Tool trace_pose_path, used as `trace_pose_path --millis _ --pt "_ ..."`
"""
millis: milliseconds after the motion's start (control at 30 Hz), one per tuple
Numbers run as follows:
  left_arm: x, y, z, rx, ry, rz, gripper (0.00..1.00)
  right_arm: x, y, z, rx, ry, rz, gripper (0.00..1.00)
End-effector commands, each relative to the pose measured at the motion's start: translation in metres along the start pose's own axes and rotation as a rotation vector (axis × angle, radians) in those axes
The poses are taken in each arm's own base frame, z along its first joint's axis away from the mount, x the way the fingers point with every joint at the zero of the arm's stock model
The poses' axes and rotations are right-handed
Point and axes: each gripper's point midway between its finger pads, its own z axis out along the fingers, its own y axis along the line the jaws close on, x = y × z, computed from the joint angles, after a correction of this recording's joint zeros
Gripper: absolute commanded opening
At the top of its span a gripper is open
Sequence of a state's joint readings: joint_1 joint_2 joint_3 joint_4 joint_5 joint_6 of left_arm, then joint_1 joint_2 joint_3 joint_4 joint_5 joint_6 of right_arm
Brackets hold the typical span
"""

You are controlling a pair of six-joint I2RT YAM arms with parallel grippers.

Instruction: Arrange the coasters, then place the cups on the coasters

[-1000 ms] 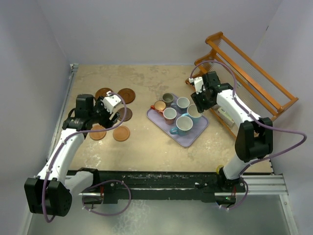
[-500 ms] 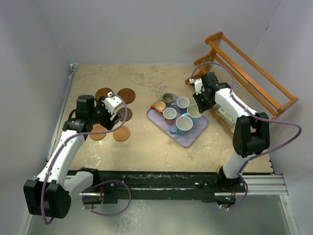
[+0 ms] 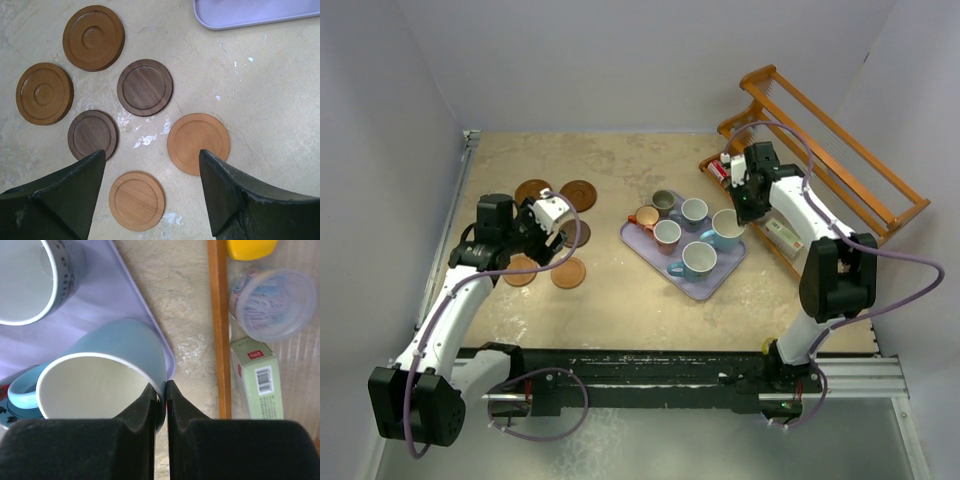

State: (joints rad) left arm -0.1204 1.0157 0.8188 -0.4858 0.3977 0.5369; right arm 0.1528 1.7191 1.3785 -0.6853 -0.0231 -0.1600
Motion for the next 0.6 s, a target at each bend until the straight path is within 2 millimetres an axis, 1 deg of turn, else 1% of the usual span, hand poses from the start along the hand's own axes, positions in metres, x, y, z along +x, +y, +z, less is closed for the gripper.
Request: trace_pose_path --millis 0,67,200,233,267,300,367,433,567 --pt "-0.027 0.009 0.0 -0.007 -0.067 0.043 0.72 -0.039 -0.016 -0.06 0.048 -0.18 0.019 0.02" --pt "-0.033 0.011 0.0 -0.001 -0.079 0.041 0.73 -0.043 -0.017 -0.071 0.057 -0.199 0.019 0.0" --pt "-0.05 0.015 0.001 0.014 -0.102 0.029 0.74 -0.054 -0.016 -0.096 0.054 -0.254 0.024 0.0" --pt "-0.058 0.016 0.001 0.021 -0.111 0.028 0.75 -0.062 -0.019 -0.107 0.072 -0.286 0.026 0.0" --pt "-0.06 0.015 0.003 0.03 -0.11 0.022 0.75 -0.068 -0.024 -0.116 0.102 -0.313 0.035 0.0" --pt "-0.07 0.016 0.002 0.034 -0.122 0.025 0.75 -0.074 -0.024 -0.126 0.107 -0.341 0.041 0.0" --pt "-0.084 0.015 0.005 0.044 -0.126 0.018 0.75 -0.085 -0.022 -0.143 0.102 -0.391 0.06 0.0" --pt "-0.099 0.013 0.009 0.046 -0.127 0.01 0.76 -0.097 -0.014 -0.16 0.095 -0.437 0.063 0.0" --pt "-0.133 0.006 0.017 0.071 -0.148 -0.034 0.78 -0.12 0.007 -0.184 0.104 -0.522 0.043 0.0"
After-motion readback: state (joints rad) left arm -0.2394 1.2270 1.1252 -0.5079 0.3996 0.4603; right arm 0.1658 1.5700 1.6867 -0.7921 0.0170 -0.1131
